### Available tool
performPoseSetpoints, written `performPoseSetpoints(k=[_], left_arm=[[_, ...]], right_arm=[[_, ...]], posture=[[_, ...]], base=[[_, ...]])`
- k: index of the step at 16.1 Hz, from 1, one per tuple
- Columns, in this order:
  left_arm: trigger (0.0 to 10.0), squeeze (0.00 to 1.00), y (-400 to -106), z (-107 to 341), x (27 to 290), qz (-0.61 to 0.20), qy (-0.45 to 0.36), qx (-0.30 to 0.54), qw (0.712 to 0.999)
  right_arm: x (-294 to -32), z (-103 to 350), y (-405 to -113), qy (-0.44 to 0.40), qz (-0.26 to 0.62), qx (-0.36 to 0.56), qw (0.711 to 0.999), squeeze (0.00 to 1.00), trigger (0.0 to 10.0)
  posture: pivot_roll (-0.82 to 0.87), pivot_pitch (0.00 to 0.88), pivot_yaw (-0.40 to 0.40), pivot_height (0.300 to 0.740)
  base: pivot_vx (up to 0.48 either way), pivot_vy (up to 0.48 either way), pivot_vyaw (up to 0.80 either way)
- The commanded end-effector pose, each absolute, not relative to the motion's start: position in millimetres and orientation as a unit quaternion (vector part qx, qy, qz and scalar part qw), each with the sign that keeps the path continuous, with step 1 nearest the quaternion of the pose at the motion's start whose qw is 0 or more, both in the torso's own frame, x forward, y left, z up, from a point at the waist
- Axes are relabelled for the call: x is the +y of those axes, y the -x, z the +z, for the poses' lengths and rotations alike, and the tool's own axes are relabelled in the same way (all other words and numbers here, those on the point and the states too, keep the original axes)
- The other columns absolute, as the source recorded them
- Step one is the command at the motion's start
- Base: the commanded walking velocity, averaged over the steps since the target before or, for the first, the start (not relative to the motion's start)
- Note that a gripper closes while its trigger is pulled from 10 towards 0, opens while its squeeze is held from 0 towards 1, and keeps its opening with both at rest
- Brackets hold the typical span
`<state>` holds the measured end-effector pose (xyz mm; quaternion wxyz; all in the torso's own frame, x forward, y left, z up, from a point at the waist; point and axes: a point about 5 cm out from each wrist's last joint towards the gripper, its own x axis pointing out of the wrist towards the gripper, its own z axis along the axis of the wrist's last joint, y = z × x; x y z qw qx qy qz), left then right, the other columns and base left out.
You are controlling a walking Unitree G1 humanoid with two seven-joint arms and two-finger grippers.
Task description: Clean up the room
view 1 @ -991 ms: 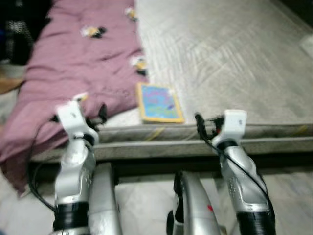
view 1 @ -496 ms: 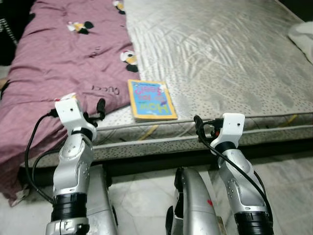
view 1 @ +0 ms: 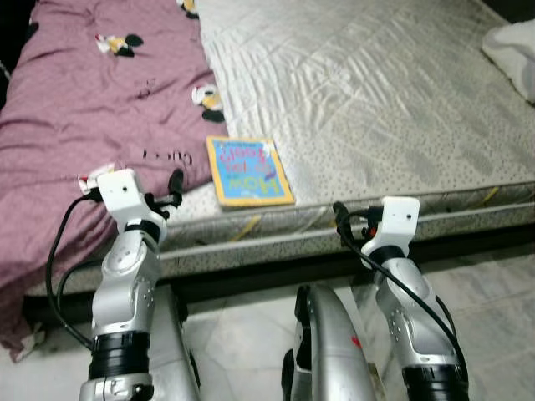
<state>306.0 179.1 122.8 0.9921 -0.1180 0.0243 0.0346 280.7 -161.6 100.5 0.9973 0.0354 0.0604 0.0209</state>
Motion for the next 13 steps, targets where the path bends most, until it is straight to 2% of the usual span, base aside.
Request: performPoseSetpoints(k=[1, 6, 13], left_arm=[[10.0, 0.00, -306, 122, 176, 0.030, 0.114, 0.026, 0.993], [10.0, 0.00, -307, 122, 173, 0.023, 0.120, 0.022, 0.992], [10.0, 0.00, -306, 103, 163, 0.012, 0.135, 0.088, 0.987]], right_arm=[[-165, 105, -281, -0.032, 0.016, 0.053, 0.998, 0.00, 10.0], [-165, 106, -282, -0.029, 0.016, 0.052, 0.998, 0.00, 10.0], [-165, 106, -282, -0.028, 0.016, 0.054, 0.998, 0.00, 10.0]], posture=[[-0.01, 0.146, -0.095, 0.529], [-0.01, 0.144, -0.096, 0.529], [-0.01, 0.143, -0.098, 0.529]], base=[[0.266, 0.000, 0.00], [0.276, 0.000, 0.00], [0.000, 0.000, 0.00]])
